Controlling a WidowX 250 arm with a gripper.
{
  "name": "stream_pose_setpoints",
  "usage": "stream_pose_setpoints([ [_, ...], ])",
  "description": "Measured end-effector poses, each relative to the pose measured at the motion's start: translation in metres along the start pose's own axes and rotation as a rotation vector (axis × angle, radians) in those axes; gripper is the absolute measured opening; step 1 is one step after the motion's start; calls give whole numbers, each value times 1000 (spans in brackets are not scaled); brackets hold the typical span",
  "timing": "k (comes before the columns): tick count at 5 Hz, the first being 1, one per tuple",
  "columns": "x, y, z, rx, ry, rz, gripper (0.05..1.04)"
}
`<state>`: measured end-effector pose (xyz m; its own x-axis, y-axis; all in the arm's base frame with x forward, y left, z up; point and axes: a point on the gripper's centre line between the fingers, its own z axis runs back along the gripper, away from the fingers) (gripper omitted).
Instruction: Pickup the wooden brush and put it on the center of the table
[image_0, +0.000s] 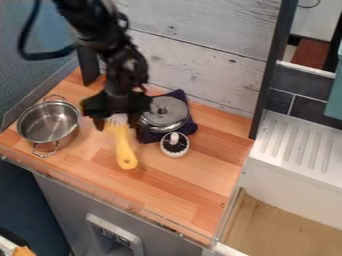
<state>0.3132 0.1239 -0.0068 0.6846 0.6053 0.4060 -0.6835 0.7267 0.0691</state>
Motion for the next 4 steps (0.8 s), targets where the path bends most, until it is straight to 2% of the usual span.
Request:
stream_pose_setpoints([
  [1,-4,6,-13,-30,64,103,784],
  [2,-9,11,-28,-35,128,199,784],
  [3,-13,9,-41,-28,164,199,824],
  [4,-15,8,-41,-30,197,194,1011],
])
